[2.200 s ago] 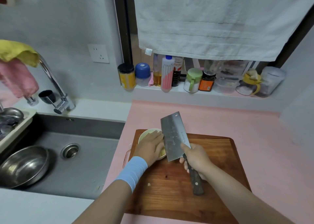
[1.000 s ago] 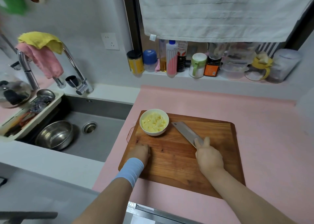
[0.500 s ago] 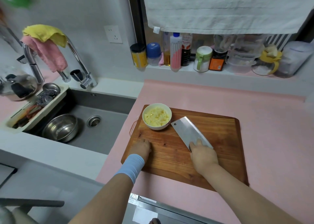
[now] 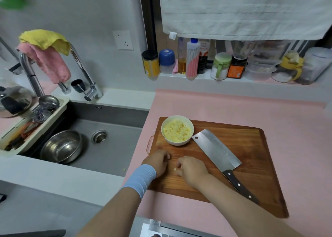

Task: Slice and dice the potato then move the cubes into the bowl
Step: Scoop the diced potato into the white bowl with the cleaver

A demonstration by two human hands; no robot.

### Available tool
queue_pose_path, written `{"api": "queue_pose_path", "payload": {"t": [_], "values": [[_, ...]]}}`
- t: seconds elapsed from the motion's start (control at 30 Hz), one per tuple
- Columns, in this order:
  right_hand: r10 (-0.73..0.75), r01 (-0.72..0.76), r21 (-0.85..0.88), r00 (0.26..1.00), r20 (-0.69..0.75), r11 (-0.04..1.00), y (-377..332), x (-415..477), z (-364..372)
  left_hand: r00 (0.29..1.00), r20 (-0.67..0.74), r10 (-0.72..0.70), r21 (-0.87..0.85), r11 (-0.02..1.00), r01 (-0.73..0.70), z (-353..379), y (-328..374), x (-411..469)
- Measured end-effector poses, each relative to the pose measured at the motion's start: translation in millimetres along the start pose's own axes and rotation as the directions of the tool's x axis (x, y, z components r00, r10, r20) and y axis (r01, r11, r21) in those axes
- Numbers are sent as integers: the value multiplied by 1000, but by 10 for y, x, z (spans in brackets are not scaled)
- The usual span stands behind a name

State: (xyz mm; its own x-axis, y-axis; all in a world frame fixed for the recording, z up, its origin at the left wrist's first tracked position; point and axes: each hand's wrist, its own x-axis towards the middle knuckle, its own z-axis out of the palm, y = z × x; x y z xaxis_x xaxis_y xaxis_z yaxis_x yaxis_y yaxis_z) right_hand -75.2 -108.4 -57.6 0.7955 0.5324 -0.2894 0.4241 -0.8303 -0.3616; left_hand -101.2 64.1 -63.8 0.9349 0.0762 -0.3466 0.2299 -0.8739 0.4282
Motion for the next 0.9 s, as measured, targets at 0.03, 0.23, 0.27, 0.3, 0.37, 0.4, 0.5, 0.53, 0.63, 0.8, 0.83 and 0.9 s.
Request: {"api": "queue_pose_path", "payload": {"t": [0.03, 0.23, 0.27, 0.3, 0.37, 0.4, 0.5, 0.53, 0.63, 0.8, 0.83, 0.9], "values": [[22, -22, 2, 1000, 10, 1000, -27, 29, 13, 1000, -5, 14, -12, 1000, -14, -21, -31, 35], [153, -158, 73, 986, 68, 985, -96, 173, 61, 995, 30, 96, -53, 994, -94, -142, -83, 238], [164, -172, 86, 982, 89, 981, -102, 200, 50, 993, 53, 109, -50, 993, -107, -157, -81, 261], [173, -185, 87, 977, 123, 979, -108, 233, 39, 990, 73, 124, -44, 992, -121, -161, -85, 285], [186, -199, 49, 961, 203, 979, -152, 303, 4, 984, 101, 144, -26, 990, -142, -152, -91, 309], [188, -198, 22, 956, 227, 980, -177, 323, -3, 983, 108, 151, -18, 989, -150, -149, -88, 308], [177, -172, -43, 952, 250, 984, -222, 320, -7, 979, 123, 165, -18, 986, -164, -136, -93, 324], [166, -156, -58, 956, 241, 986, -224, 292, -7, 978, 124, 169, -22, 986, -167, -145, -91, 326], [122, -119, -27, 980, 160, 993, -200, 207, -66, 985, 84, 153, -21, 988, -152, -190, -65, 351], [204, -107, 336, 942, -268, 936, -179, 322, -495, 992, -123, -33, -8, 999, 33, -423, 24, 425], [226, -88, 395, 921, -316, 914, -157, 383, -602, 986, -150, -74, -53, 996, 67, -479, 29, 460], [225, -63, 429, 914, -339, 901, -99, 497, -764, 976, -165, -142, -176, 978, 112, -587, 39, 535]]}}
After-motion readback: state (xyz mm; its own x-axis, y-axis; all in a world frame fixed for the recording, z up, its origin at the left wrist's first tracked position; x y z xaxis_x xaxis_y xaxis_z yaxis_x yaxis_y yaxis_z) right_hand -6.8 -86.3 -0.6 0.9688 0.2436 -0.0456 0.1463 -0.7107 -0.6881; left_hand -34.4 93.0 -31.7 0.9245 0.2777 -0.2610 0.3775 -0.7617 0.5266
